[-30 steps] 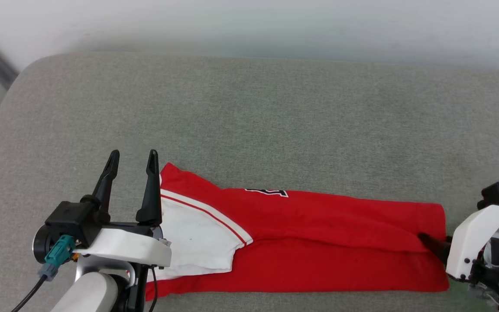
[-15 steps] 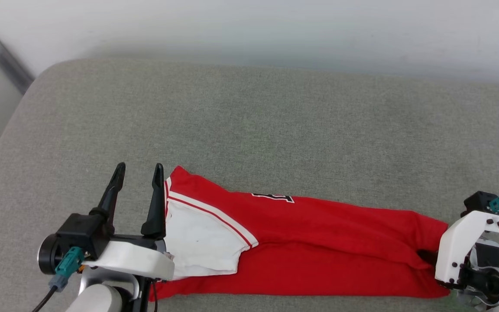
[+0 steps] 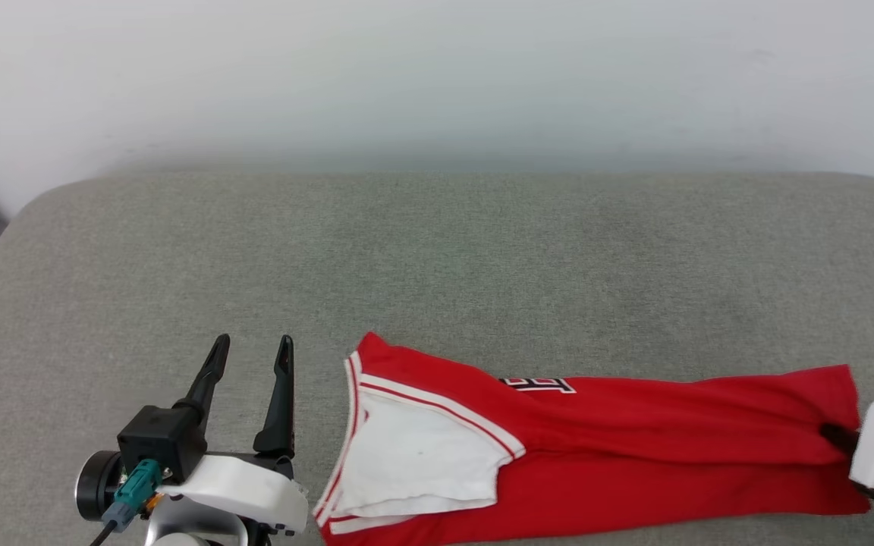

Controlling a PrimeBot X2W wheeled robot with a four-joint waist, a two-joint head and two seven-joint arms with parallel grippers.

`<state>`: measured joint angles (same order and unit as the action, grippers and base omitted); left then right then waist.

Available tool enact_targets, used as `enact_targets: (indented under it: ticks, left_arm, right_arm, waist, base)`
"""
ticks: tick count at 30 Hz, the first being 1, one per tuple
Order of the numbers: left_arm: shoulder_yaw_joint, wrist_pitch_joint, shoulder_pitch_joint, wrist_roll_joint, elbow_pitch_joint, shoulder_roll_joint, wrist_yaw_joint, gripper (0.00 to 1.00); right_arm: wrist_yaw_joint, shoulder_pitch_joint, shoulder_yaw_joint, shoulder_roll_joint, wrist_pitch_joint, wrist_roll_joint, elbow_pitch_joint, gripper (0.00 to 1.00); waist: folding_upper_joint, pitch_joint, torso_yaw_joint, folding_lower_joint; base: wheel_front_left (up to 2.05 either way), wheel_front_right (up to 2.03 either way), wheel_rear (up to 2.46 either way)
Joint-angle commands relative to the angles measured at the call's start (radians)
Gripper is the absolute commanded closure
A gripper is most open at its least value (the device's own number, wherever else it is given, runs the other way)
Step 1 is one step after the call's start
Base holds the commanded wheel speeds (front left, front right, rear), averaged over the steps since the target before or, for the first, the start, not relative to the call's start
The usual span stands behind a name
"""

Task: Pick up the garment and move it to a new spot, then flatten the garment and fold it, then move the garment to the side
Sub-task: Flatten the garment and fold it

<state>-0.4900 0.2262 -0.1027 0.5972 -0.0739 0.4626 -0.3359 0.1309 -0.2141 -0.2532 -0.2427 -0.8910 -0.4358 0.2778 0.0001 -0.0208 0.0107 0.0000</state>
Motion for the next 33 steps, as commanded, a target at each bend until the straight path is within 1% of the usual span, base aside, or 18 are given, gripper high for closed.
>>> enact_targets:
  ticks: [1, 3, 5, 7, 8, 11, 13, 15, 18, 21, 24, 26, 29, 31, 33]
  left_arm:
    - [-0.002, 0.000, 0.010, 0.004, -0.001, 0.002, -0.004, 0.00]
    - [-0.002, 0.000, 0.011, 0.003, -0.001, 0.001, -0.006, 0.00]
    - [-0.001, 0.001, 0.013, 0.004, 0.000, 0.001, -0.007, 0.00]
    - [0.000, 0.002, 0.011, 0.005, 0.000, 0.001, -0.007, 0.00]
    - [-0.001, 0.002, 0.009, 0.005, 0.001, 0.001, -0.005, 0.00]
    - [-0.004, 0.001, -0.005, 0.005, 0.002, 0.001, 0.000, 0.00]
    - [-0.006, 0.001, -0.014, 0.002, 0.004, 0.001, 0.001, 0.00]
    - [-0.009, 0.000, -0.022, 0.001, 0.006, 0.000, 0.006, 0.00]
    - [-0.015, -0.003, -0.032, -0.001, 0.010, -0.004, 0.009, 0.00]
    - [-0.021, -0.004, -0.042, -0.003, 0.014, -0.008, 0.014, 0.00]
    - [-0.030, -0.005, -0.056, -0.003, 0.017, -0.014, 0.020, 0.00]
    - [-0.033, -0.004, -0.065, -0.003, 0.021, -0.019, 0.025, 0.00]
    - [-0.037, 0.000, -0.080, -0.004, 0.026, -0.026, 0.033, 0.00]
    - [-0.039, 0.002, -0.087, -0.003, 0.032, -0.031, 0.037, 0.00]
    - [-0.040, 0.005, -0.091, -0.002, 0.039, -0.035, 0.042, 0.00]
  right_arm:
    - [0.000, 0.012, -0.025, -0.004, -0.006, 0.011, -0.012, 1.00]
    - [0.000, 0.016, -0.086, 0.010, -0.028, 0.022, -0.029, 1.00]
    - [0.000, 0.008, -0.149, 0.048, -0.057, 0.009, -0.042, 1.00]
    - [0.000, -0.013, -0.217, 0.112, -0.104, -0.042, -0.037, 1.00]
    - [0.000, -0.023, -0.244, 0.134, -0.133, -0.069, -0.035, 1.00]
    - [0.000, -0.045, -0.284, 0.177, -0.215, -0.168, -0.027, 1.00]
    - [0.000, -0.053, -0.282, 0.192, -0.266, -0.253, -0.006, 1.00]
    - [0.000, -0.066, -0.241, 0.196, -0.292, -0.380, 0.047, 1.00]
    - [0.000, -0.083, -0.144, 0.193, -0.278, -0.566, 0.129, 1.00]
    - [0.000, -0.092, -0.019, 0.193, -0.233, -0.720, 0.186, 1.00]
    - [0.000, -0.111, 0.123, 0.194, -0.162, -0.845, 0.221, 1.00]
    - [0.000, -0.123, 0.219, 0.193, -0.100, -0.921, 0.237, 1.00]
    - [0.000, -0.143, 0.378, 0.194, -0.007, -1.003, 0.258, 1.00]
    - [0.000, -0.159, 0.476, 0.193, 0.047, -1.038, 0.270, 1.00]
    - [0.000, -0.177, 0.550, 0.193, 0.110, -1.055, 0.273, 1.00]
  waist:
    - [-0.0001, 0.003, -0.011, 0.0000]
    - [-0.0001, 0.001, -0.020, 0.0000]
    - [-0.0001, 0.000, -0.030, 0.0000]
    - [-0.0001, -0.003, -0.037, 0.0000]
    - [-0.0001, -0.004, -0.038, 0.0000]
    - [-0.0001, -0.010, -0.039, 0.0000]
    - [-0.0001, -0.013, -0.036, 0.0000]
    - [-0.0001, -0.016, -0.029, 0.0000]
    - [-0.0001, -0.019, -0.012, 0.0000]
    - [-0.0001, -0.022, 0.008, 0.0000]
    - [-0.0001, -0.031, 0.031, 0.0000]
    - [-0.0001, -0.038, 0.045, 0.0000]
    - [-0.0001, -0.051, 0.066, 0.0000]
    - [-0.0001, -0.058, 0.077, 0.0000]
    - [-0.0001, -0.065, 0.087, 0.0000]
  base:
    - [0.00, 0.00, 0.00]
    - [0.00, 0.00, 0.00]
    - [0.00, 0.00, 0.00]
    - [0.00, 0.00, 0.00]
    - [0.00, 0.00, 0.00]
    - [0.00, 0.00, 0.00]
    - [0.00, 0.00, 0.00]
    - [0.00, 0.00, 0.00]
    - [0.00, 0.00, 0.00]
    - [0.00, 0.00, 0.00]
    - [0.00, 0.00, 0.00]
    - [0.00, 0.00, 0.00]
    - [0.00, 0.00, 0.00]
    - [0.00, 0.00, 0.00]
    - [0.00, 0.00, 0.00]
